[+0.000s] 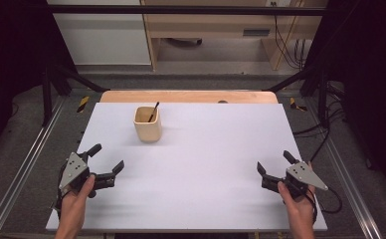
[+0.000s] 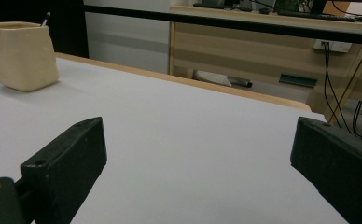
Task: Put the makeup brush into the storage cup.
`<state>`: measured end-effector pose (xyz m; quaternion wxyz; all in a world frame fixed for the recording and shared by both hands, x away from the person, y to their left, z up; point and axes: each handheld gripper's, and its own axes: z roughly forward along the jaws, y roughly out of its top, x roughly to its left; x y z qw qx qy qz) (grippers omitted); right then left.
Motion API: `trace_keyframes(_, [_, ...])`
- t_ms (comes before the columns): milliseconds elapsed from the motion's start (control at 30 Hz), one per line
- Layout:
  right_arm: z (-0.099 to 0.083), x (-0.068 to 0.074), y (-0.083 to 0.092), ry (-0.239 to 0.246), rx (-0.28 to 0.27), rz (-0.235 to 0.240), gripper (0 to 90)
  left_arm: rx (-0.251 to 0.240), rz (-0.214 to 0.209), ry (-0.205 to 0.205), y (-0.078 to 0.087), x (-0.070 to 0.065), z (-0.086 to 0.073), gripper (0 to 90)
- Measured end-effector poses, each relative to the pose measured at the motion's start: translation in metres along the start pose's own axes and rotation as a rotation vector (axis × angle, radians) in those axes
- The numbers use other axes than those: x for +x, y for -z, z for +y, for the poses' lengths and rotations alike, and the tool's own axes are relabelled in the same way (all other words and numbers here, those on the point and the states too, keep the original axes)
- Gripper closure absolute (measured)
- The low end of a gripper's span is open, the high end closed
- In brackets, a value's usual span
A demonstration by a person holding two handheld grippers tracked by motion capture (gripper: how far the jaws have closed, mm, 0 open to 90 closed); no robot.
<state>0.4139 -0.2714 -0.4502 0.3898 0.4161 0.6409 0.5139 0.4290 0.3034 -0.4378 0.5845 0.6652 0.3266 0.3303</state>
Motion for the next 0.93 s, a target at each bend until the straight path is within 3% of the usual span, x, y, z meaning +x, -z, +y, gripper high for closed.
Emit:
trace_keyframes(267, [-0.004,0.0,-0.002,0.0,-0.014,-0.007,3.8,-0.004,0.02,0.015,0.008,0.007,-0.012,2.5])
trace_keyframes(400, [-0.007,0.001,-0.003,0.005,-0.03,-0.018,3.8,-0.002,0.007,0.02,0.01,0.008,-0.016,2.4])
trace_keyframes(667, [-0.015,0.005,-0.005,0.029,-0.042,-0.02,3.6,0.001,0.009,0.042,0.01,0.007,-0.024,1.9])
trace_keyframes(933, [-0.019,0.006,-0.004,0.04,-0.055,-0.017,3.8,-0.027,0.028,0.027,0.011,0.002,-0.021,1.9])
